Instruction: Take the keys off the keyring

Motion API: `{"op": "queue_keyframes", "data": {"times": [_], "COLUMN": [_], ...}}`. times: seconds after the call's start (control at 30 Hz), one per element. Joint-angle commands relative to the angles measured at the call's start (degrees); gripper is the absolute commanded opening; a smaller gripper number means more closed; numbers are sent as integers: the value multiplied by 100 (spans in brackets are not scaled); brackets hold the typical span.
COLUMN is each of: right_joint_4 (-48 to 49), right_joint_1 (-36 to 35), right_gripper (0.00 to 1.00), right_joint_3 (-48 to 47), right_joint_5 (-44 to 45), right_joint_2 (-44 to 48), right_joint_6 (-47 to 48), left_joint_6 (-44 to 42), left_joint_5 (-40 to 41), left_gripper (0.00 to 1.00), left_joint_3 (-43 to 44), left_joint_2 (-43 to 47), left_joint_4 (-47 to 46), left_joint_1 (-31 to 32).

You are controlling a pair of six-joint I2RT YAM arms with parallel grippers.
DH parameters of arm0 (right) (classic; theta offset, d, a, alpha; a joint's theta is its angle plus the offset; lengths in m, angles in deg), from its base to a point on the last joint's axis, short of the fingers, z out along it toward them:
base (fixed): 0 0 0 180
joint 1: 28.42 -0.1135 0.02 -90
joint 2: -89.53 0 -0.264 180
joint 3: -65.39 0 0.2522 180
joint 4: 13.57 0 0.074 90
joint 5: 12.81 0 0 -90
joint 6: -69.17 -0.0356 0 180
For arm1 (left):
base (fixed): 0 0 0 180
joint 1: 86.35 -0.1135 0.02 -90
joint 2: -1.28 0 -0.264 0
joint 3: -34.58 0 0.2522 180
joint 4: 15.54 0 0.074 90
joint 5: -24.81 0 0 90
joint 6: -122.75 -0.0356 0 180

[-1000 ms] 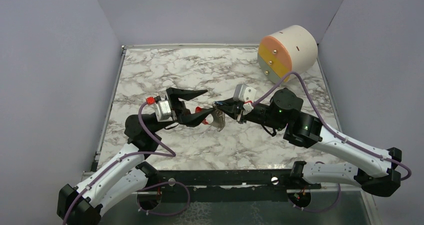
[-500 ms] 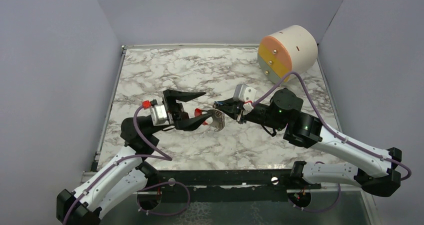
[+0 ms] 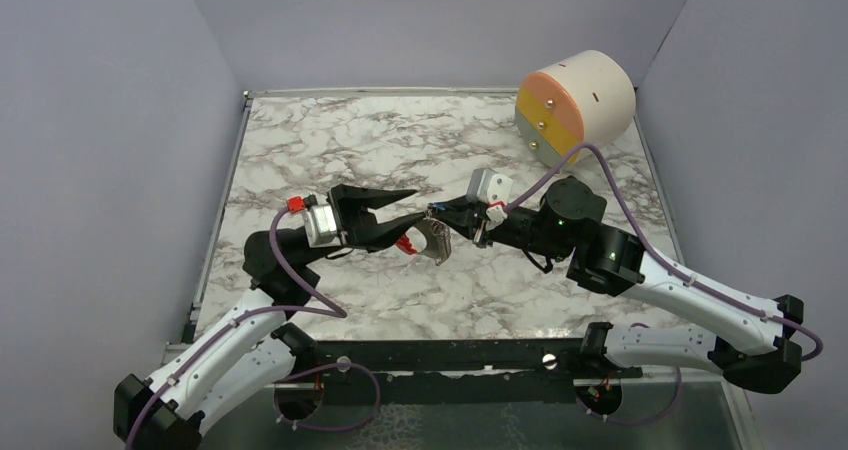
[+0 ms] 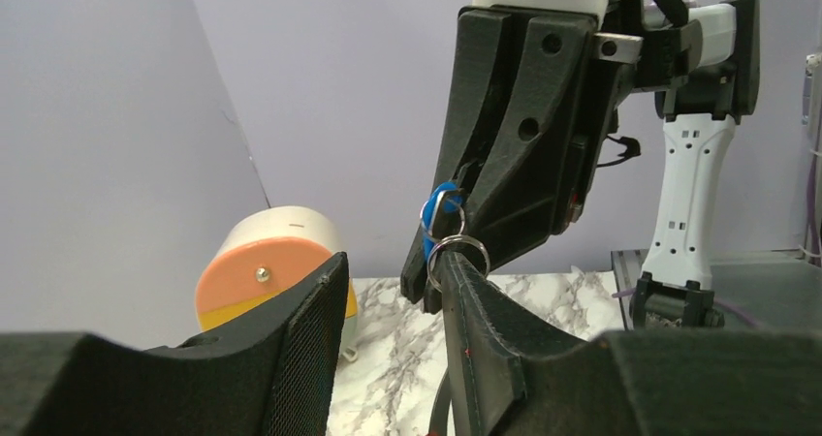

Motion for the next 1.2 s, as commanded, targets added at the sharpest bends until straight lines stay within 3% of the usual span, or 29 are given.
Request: {"op": "queue_keyframes", "data": {"times": [0.0,0.53,1.17], "right_joint_4": [278,303,339], "right_joint_1": [-30,-32,-32], "right_gripper": [1,1,1], "right_joint_3": [-45,-31,-56], "right_joint_5": [-33,-25,-8], "right_joint_2": [82,76,4], "right_joint_6": [-14,-14,-26], "left_joint_6": [-17,104,423], "left_joint_5": [129,-100,-582], "left_gripper": [43,34,43], "left_joint_3": [218,310,193], "left_joint_2": [-115,-312,-443], "left_joint_4": [-57,-151,-535], "left_joint_1": [-13,-9,131]}}
